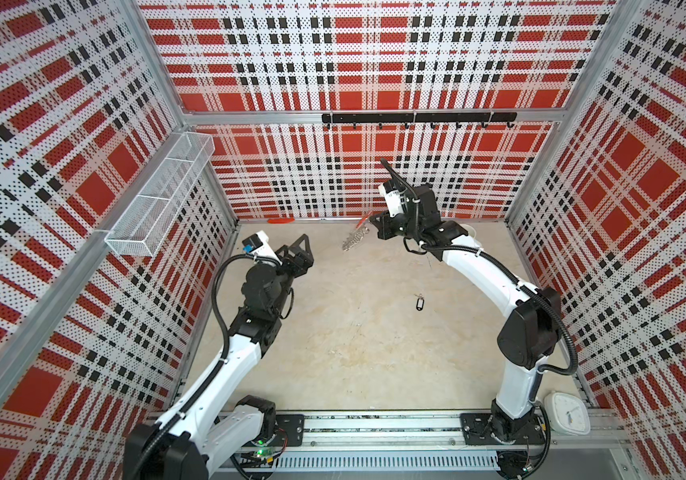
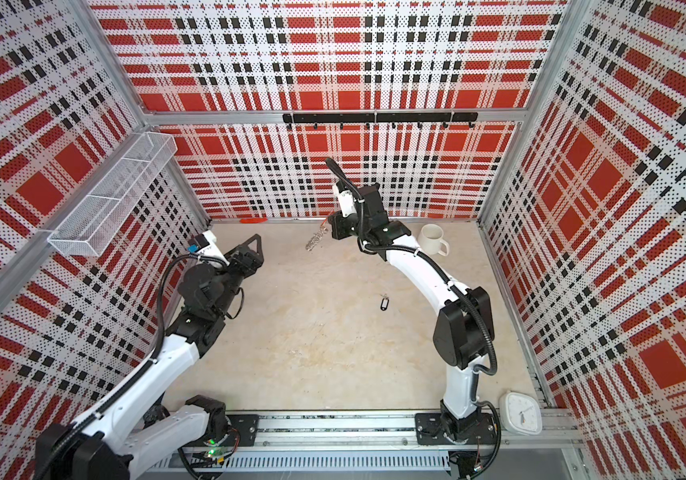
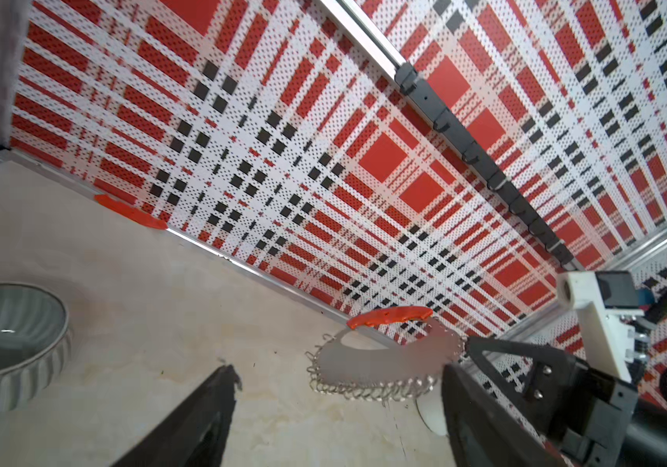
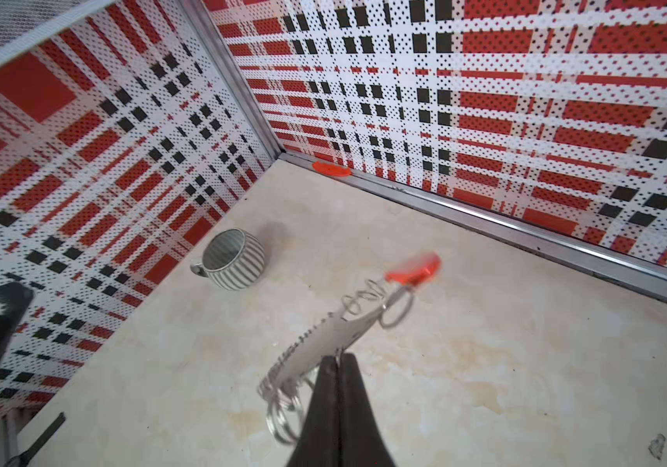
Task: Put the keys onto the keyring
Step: 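Lift the keyring plate upright with the right gripper while the left arm reaches toward it, then grasp the plate's red handle with the left gripper beside the right gripper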
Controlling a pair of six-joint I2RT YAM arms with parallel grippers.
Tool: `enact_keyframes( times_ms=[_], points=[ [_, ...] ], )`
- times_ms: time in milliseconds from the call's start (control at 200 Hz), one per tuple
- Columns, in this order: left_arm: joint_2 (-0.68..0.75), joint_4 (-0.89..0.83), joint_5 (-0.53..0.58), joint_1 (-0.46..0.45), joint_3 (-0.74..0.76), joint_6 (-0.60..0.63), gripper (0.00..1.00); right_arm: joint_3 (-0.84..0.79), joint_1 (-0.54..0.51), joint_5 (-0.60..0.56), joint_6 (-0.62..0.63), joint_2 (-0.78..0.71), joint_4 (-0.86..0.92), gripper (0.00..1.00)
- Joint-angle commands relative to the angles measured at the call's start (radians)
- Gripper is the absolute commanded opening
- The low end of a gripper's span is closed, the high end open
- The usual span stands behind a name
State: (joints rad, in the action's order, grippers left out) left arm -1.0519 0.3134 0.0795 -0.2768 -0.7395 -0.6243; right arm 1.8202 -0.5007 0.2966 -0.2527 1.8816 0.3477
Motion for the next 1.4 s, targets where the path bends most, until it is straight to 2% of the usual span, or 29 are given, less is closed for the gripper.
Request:
enact_keyframes(
  times_ms=[0,85,155,296,391,516,697,847,1007,1398],
  points=[
    [-0.085,-0.025,-0.166,-0.007,-0.096,0.076,0.82,0.039,0.037,0.1,0.041,-0.006,0.109,0.0],
    [-0.159,-0.072,-0.242,-0.014,-0.17,0.102,0.8,0.038,0.037,0.012,0.122,0.016,0.223,0.0],
    [-0.202,-0.072,-0.284,-0.027,-0.192,0.104,0.79,-0.004,0.037,0.005,0.143,0.012,0.248,0.0],
    [-0.234,-0.012,-0.308,-0.062,-0.165,0.133,0.79,-0.131,0.036,0.043,0.154,-0.044,0.147,0.0],
    [-0.25,0.032,-0.308,-0.073,-0.142,0.141,0.75,-0.181,0.037,0.071,0.162,-0.084,0.101,0.0],
    [-0.266,0.072,-0.348,-0.076,-0.149,0.15,0.71,-0.235,0.037,0.158,0.192,-0.146,0.042,0.0],
    [-0.278,0.156,-0.456,-0.076,-0.151,0.192,0.62,-0.416,0.036,0.25,0.2,-0.278,-0.211,0.0],
    [-0.295,0.154,-0.598,-0.064,-0.186,0.194,0.51,-0.476,0.053,0.388,0.12,-0.303,-0.393,0.0],
    [-0.307,0.174,-0.651,-0.077,-0.206,0.171,0.48,-0.45,0.088,0.601,-0.1,-0.246,-0.567,0.0],
    [-0.397,0.385,-0.76,-0.088,-0.235,0.006,0.36,-0.551,0.096,0.693,-0.428,-0.216,-1.021,0.0]
  ],
)
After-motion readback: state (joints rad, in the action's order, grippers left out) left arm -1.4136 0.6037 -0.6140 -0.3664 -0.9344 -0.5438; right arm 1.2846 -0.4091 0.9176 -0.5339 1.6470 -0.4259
